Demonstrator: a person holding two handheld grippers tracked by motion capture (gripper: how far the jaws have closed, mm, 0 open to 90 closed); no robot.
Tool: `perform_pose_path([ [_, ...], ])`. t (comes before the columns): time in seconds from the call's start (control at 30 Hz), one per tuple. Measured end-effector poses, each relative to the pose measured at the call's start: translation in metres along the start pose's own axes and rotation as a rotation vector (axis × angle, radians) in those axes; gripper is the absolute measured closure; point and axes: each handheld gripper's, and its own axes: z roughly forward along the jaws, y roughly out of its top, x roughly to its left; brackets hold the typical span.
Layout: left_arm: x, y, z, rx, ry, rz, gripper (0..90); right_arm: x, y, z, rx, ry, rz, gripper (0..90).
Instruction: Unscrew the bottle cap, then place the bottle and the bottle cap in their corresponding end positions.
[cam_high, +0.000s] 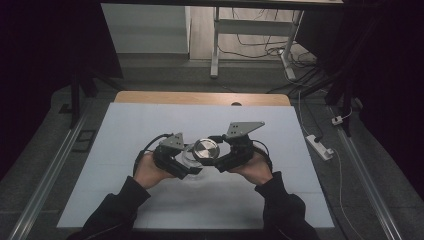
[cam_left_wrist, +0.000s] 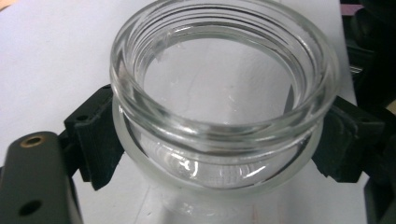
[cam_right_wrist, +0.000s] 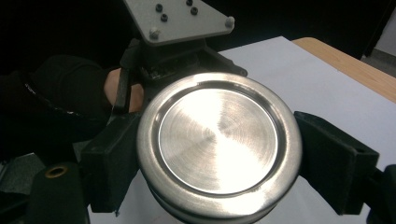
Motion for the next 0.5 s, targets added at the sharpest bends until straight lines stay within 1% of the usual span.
perform_pose_path([
  [0.07,0.002,0.000,-0.002,0.003,0.008,0.002,15.7,0.000,-0.001,-0.001,0.006,-0.009,0.000,18.8],
  [0.17,0.005,-0.001,-0.004,-0.002,0.028,-0.014,15.7,0.000,-0.002,-0.002,0.010,-0.013,0.002,18.8],
  [0.2,0.006,-0.001,-0.005,0.004,0.032,-0.010,15.7,0.001,-0.003,-0.002,0.012,-0.018,0.001,18.8],
  [0.4,0.011,-0.003,-0.006,-0.001,0.058,-0.032,15.7,0.002,-0.005,-0.004,0.014,-0.024,0.004,18.8],
  [0.5,0.015,-0.003,-0.008,0.003,0.072,-0.035,15.7,0.004,-0.007,-0.005,0.013,-0.029,0.005,18.8],
])
